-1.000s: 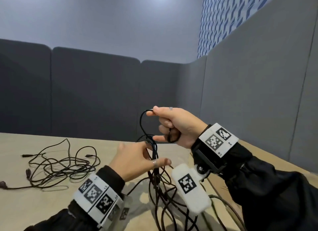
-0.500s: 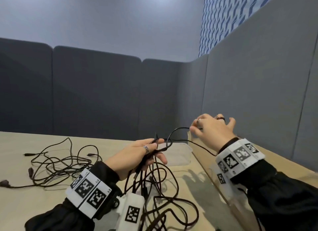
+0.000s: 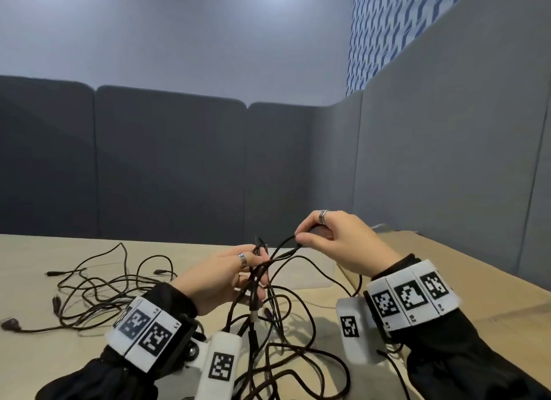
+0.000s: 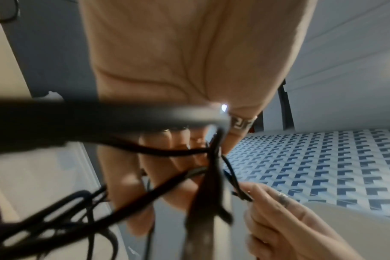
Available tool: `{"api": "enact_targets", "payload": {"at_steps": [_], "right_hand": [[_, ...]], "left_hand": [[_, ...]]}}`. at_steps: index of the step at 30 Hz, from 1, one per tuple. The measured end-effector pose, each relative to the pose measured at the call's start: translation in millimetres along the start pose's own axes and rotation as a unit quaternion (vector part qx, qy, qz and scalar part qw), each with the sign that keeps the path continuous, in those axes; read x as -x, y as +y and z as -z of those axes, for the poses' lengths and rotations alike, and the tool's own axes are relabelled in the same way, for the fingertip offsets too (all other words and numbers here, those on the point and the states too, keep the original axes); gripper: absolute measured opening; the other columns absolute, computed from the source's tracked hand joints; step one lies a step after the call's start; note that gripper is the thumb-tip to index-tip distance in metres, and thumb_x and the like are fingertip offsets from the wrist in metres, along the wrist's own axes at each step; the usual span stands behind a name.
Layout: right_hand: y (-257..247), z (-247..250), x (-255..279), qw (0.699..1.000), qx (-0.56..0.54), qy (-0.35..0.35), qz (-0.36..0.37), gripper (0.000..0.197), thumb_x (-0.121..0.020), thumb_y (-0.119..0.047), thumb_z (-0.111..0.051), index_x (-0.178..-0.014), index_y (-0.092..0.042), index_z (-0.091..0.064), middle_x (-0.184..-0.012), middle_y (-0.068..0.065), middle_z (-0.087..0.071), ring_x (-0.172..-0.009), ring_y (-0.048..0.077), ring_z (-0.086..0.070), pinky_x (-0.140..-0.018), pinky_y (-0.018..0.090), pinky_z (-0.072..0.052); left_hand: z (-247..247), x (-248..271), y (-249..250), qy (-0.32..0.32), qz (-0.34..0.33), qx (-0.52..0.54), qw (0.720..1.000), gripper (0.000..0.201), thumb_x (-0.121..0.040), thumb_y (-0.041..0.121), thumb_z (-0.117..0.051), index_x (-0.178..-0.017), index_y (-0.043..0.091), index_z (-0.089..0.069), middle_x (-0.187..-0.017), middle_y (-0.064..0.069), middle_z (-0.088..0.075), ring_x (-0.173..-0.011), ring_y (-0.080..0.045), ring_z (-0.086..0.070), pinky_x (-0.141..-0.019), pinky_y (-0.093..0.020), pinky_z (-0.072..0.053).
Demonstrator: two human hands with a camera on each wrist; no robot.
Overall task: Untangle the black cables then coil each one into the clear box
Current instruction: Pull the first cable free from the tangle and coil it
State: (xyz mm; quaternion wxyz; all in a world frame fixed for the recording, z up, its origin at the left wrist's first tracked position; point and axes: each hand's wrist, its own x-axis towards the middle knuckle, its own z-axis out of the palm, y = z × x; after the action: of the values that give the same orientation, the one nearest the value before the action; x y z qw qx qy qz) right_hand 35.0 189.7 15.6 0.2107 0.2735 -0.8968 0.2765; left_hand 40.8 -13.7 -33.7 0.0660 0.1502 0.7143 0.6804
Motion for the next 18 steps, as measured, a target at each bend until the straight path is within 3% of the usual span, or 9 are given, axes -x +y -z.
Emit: {"api": "enact_targets", "payload": {"at_steps": [4, 8, 11, 14, 16, 18], "right_hand": [[14.4, 7.6, 0.2, 0.983, -0.039, 0.176, -0.026, 0.011, -0.086, -0.028, -0.065, -0.078, -0.021, -0.066, -0.071, -0.011, -0.066, -0.069, -0.006, -0.059, -0.059, 0.002, -0.039], [31.9, 3.3, 1.5, 0.956, -0.096, 0.271, -0.063, 0.017, -0.088, -0.027, -0.063, -0.074, -0.018, -0.063, -0.061, 0.003, -0.059, -0.055, 0.008, -0.048, -0.055, 0.010, -0.037], [46.9, 2.8, -0.8, 0.920, -0.163, 0.344, -0.095, 0.019, -0.092, -0.025, -0.058, -0.076, -0.015, -0.057, -0.058, -0.002, -0.046, -0.052, 0.007, -0.041, -0.050, 0.011, -0.036], [60.8, 8.2, -3.5, 0.869, -0.272, 0.395, -0.120, 0.020, -0.094, -0.026, -0.054, -0.075, -0.023, -0.051, -0.062, -0.002, -0.050, -0.058, 0.015, -0.045, -0.057, 0.028, -0.038], [64.7, 11.6, -2.6, 0.824, -0.334, 0.438, -0.135, 0.020, -0.096, -0.024, -0.049, -0.076, -0.026, -0.046, -0.060, -0.001, -0.049, -0.054, 0.014, -0.044, -0.054, 0.030, -0.036], [65.0, 17.0, -0.2, 0.791, -0.356, 0.477, -0.143, 0.021, -0.098, -0.023, -0.046, -0.077, -0.027, -0.042, -0.061, -0.002, -0.049, -0.052, 0.012, -0.042, -0.052, 0.026, -0.035]], "left_hand": [[6.1, 0.1, 1.7, 0.022, 0.007, -0.034, 0.999, 0.023, -0.093, 0.006, -0.032, -0.082, 0.009, -0.053, -0.068, -0.006, -0.060, -0.067, -0.023, -0.066, -0.047, -0.024, -0.041], [6.0, 1.1, 4.5, 0.010, -0.007, -0.002, 1.000, 0.023, -0.093, 0.008, -0.028, -0.080, 0.011, -0.047, -0.070, -0.011, -0.062, -0.076, -0.027, -0.065, -0.043, -0.021, -0.036], [4.4, 1.8, 6.2, 0.021, 0.020, 0.003, 1.000, 0.022, -0.095, 0.019, -0.036, -0.076, 0.014, -0.047, -0.071, -0.008, -0.062, -0.058, -0.024, -0.060, -0.036, -0.017, -0.027], [6.9, -1.4, 2.4, 0.045, 0.016, -0.030, 0.998, 0.020, -0.093, 0.028, -0.048, -0.080, 0.013, -0.049, -0.065, -0.008, -0.057, -0.035, -0.013, -0.037, -0.033, -0.015, -0.017], [11.4, -4.8, -1.5, 0.084, 0.019, -0.038, 0.996, 0.025, -0.096, 0.033, -0.045, -0.085, 0.011, -0.049, -0.055, -0.005, -0.048, -0.033, -0.010, -0.025, -0.033, -0.014, -0.015], [16.6, -7.7, -3.8, 0.141, 0.027, -0.032, 0.989, 0.032, -0.096, 0.042, -0.042, -0.094, 0.011, -0.049, -0.050, -0.001, -0.039, -0.033, -0.008, -0.023, -0.032, -0.013, -0.016]]}}
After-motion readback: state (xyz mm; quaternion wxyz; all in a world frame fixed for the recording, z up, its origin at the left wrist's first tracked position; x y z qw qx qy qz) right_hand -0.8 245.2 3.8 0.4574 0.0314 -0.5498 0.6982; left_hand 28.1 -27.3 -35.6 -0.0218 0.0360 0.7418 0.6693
